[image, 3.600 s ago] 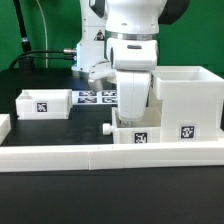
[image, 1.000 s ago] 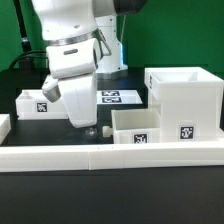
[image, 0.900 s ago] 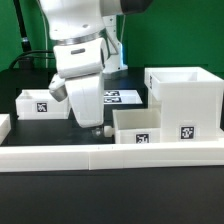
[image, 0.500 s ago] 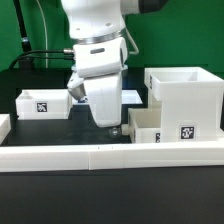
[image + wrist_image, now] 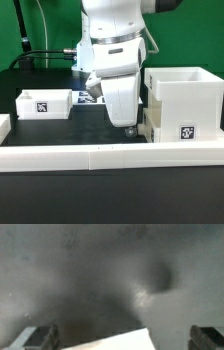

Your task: Assemble drawer

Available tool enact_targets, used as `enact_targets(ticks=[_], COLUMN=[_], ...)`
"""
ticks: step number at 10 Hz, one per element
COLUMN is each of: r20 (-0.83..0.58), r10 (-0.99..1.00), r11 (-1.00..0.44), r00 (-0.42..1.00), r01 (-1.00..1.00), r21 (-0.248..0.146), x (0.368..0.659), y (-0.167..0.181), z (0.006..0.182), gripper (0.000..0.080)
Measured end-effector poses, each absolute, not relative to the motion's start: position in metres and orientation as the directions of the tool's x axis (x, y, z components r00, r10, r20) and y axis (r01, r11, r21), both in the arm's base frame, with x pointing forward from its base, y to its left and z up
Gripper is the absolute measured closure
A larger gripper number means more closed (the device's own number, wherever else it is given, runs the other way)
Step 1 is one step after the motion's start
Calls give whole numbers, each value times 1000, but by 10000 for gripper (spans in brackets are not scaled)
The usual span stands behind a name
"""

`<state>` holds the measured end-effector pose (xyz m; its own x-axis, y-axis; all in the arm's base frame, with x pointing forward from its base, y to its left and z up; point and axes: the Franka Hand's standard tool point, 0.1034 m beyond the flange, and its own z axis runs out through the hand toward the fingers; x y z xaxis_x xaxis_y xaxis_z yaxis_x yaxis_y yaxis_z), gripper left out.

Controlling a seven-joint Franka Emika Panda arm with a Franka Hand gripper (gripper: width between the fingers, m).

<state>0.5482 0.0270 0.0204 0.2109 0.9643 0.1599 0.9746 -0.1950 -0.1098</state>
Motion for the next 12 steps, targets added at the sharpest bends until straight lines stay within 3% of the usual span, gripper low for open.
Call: enact_targets(ticks=[4, 6, 10, 12], r20=[157, 145, 121, 121], r10=[959, 950, 941, 939], r11=[-223, -262, -304, -310], r00=[238, 278, 316, 322], r01=[969, 958, 946, 944], r21=[-108, -117, -110, -112], x=[552, 535, 500, 497], y=[16, -9, -43, -46], z=[24, 29, 58, 57], gripper=[151, 151, 151, 151])
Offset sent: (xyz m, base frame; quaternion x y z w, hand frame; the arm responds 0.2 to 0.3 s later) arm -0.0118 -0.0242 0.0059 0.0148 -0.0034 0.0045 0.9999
